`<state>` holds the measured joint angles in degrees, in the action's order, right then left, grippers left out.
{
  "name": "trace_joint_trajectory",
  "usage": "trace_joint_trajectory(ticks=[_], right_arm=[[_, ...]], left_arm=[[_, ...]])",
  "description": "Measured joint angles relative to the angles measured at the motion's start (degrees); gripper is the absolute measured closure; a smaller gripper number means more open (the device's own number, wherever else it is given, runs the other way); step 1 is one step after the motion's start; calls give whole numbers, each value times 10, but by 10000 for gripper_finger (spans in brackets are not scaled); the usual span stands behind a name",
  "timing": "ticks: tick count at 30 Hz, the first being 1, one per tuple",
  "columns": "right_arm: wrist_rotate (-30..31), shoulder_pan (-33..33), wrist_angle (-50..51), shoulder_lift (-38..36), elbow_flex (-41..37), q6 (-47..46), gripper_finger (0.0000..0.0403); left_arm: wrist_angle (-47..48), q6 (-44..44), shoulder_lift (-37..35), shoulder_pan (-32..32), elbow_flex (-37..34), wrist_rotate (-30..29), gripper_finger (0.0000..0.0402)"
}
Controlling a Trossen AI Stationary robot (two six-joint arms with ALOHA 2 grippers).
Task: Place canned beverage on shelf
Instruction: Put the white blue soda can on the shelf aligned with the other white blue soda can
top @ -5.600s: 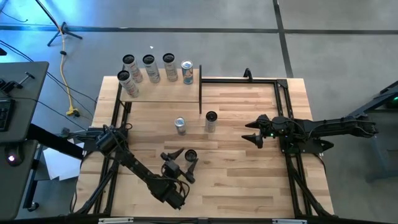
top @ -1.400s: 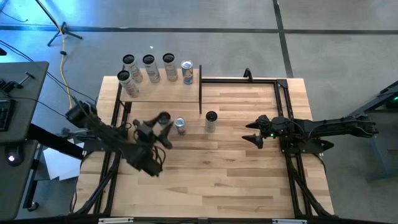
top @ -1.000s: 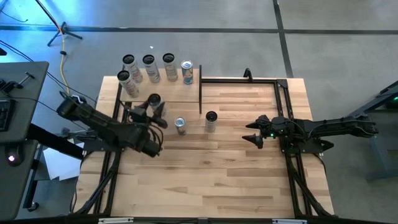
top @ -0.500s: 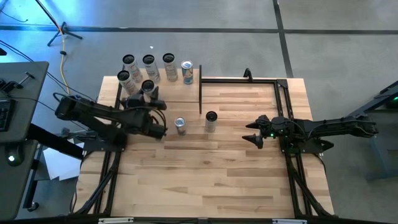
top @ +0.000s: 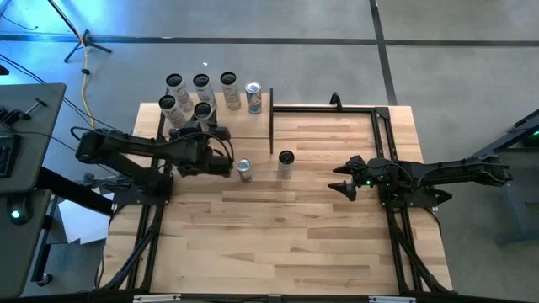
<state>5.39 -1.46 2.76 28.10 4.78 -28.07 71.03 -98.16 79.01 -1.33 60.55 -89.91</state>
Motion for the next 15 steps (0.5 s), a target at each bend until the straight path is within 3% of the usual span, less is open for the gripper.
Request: trace_joint_trajectory(ticks=[15], right_arm=[[-1,0,0,0,0,0,43]], left_arm=[[-22,-4,47,36,0,-10,185]])
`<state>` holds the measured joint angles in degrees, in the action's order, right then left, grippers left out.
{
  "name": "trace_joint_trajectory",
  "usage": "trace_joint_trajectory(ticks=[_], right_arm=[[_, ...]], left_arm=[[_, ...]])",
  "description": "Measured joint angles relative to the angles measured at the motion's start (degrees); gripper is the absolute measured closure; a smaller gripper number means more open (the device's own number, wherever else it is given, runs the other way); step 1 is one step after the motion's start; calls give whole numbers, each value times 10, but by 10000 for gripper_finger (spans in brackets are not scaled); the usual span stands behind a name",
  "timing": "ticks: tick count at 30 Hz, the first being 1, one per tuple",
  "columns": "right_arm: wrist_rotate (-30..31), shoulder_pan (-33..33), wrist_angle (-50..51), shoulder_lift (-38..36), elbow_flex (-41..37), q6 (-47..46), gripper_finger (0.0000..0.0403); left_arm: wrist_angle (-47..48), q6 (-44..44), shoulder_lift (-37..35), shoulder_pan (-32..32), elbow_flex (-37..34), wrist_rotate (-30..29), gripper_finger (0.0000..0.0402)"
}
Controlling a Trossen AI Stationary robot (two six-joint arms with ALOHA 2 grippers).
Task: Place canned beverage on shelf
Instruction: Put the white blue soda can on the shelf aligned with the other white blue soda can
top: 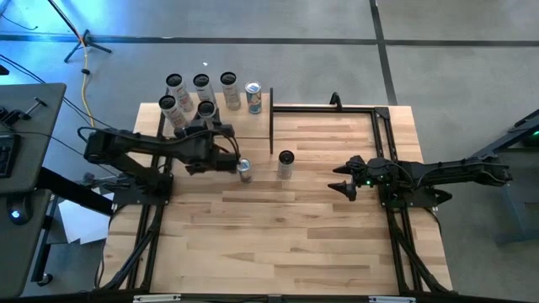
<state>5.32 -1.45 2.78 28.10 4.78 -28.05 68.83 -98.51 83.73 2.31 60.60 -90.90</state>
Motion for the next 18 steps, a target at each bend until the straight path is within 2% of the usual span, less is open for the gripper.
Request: trace_joint_trajectory(ticks=[7,18], right_arm=[[0,0,0,0,0,0,43],[-2,0,0,0,0,0,43]], left_arm=[[0,-14,-2,2,0,4,179],[1,24,-2,-1,0,11,122]])
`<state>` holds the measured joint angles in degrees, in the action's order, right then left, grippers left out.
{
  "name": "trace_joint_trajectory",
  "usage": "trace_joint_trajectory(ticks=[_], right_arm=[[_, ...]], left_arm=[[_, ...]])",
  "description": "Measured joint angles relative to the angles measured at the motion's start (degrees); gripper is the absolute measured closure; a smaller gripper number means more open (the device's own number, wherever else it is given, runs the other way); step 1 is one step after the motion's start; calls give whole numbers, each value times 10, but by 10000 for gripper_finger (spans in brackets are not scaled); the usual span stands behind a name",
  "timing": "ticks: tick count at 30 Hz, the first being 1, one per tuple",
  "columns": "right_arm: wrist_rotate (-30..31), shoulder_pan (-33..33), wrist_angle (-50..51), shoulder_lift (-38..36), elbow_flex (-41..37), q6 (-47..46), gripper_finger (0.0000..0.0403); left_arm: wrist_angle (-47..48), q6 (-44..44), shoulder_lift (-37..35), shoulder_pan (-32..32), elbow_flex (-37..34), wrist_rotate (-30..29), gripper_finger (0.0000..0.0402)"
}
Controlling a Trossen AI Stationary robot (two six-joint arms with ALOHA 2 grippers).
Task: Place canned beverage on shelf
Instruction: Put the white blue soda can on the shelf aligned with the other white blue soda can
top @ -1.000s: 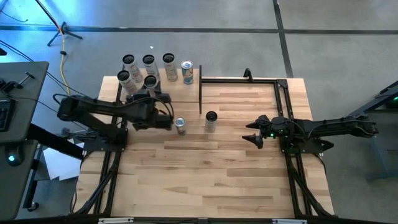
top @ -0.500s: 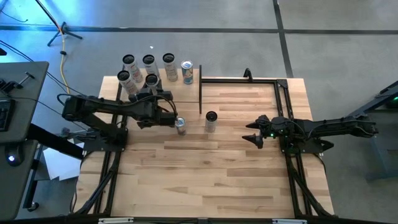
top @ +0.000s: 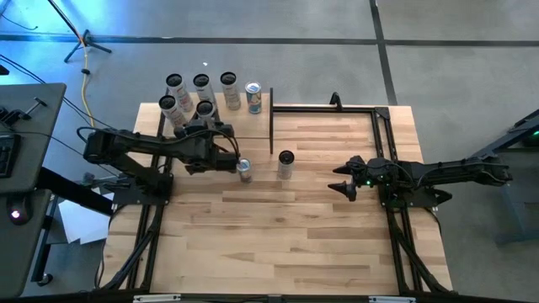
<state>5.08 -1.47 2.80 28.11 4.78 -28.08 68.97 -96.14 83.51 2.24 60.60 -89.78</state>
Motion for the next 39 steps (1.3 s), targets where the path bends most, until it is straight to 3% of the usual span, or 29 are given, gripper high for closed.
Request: trace_joint_trajectory(ticks=[10,15,23,39], right_arm=[[0,0,1,0,0,0,43],[0,0,4,0,0,0,43],[1,0,4,0,0,0,43],[3,0,4,0,0,0,43]], left_arm=[[3,8,-24,15,0,-1,114],[4,10,-46,-13,0,-1,114],[3,68,-79,-19,0,-3,114],[1,95,-112,0,0,-3,114]])
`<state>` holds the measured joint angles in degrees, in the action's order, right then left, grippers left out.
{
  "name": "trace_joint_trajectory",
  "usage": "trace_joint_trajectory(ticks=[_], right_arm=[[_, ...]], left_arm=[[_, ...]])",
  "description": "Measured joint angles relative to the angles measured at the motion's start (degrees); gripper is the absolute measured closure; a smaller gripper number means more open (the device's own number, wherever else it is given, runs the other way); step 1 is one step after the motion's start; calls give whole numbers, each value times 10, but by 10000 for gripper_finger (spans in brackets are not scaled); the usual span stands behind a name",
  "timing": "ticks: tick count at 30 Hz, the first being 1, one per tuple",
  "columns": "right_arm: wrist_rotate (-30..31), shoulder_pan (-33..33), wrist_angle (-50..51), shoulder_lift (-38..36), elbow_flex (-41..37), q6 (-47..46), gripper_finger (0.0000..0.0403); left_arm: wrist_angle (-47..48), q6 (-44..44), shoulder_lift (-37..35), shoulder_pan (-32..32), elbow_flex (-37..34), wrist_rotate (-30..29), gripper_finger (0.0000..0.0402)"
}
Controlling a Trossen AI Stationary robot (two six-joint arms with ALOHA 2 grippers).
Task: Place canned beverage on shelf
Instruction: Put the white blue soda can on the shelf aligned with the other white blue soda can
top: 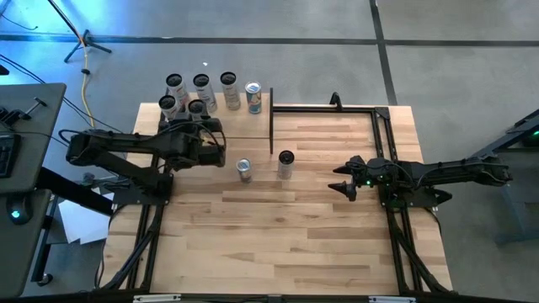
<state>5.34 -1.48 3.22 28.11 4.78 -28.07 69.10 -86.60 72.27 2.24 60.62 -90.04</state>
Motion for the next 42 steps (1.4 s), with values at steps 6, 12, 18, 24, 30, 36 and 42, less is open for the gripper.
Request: trace_joint_trajectory(ticks=[6,12,18,24,30,36,42], right_arm=[[0,0,0,0,0,0,43],[0,0,0,0,0,0,43],[-3,0,0,0,0,0,43],[-3,0,0,0,0,0,43],[-3,0,0,0,0,0,43],[-2,0,0,0,0,0,43],[-2,0,0,0,0,0,43]], left_arm=[[-2,-1,0,-5,0,0,114],[-2,-1,0,-4,0,0,114],[-18,7,0,1,0,0,114],[-35,72,0,12,41,1,114],[-41,141,0,-13,91,0,114],[-42,254,0,-61,172,1,114],[-45,420,0,-85,284,137,114]])
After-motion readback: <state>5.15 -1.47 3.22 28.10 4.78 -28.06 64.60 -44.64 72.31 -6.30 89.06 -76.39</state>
